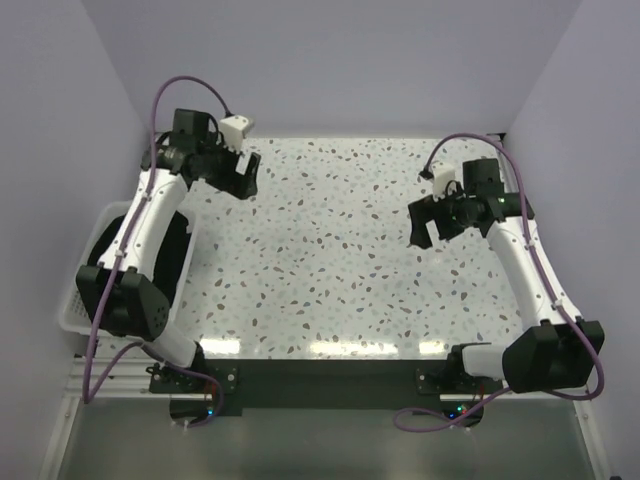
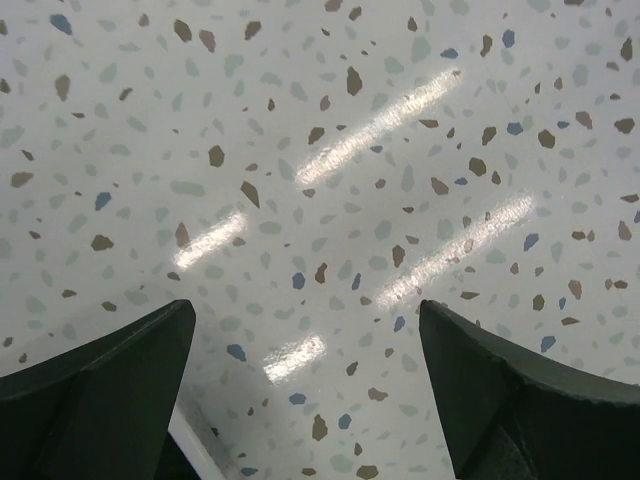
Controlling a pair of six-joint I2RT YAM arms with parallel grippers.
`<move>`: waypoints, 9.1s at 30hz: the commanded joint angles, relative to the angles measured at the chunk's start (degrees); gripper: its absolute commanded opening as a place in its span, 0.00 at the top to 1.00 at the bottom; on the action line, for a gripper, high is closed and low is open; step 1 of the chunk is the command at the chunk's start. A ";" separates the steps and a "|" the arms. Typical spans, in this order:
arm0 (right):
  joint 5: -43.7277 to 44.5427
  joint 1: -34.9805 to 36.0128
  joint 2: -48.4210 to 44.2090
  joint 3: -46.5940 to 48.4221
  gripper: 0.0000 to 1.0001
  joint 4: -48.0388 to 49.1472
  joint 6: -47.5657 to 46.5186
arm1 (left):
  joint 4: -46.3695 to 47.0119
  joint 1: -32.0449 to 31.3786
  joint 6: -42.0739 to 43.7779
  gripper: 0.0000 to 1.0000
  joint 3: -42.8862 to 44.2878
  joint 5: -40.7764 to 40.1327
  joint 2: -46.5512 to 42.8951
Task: Fold and stack the t-shirts
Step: Grab the tshirt from the pile, then move the tshirt to the center of the board, then flatten the tshirt out
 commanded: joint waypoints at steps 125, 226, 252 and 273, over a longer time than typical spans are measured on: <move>6.15 13.76 24.30 -6.54 0.28 1.28 2.56 | 11.07 -1.27 4.58 0.20 24.27 4.02 36.60; -7.48 12.80 48.31 27.65 1.00 -10.85 0.45 | 4.40 2.94 12.40 0.67 16.04 -8.74 42.87; -1.66 7.07 32.74 32.04 0.66 -14.38 0.34 | 1.14 5.93 9.24 0.98 -9.82 -4.78 24.40; 15.11 31.79 51.55 40.92 0.57 -3.65 11.69 | 4.39 5.93 7.92 0.95 -14.21 -3.90 23.96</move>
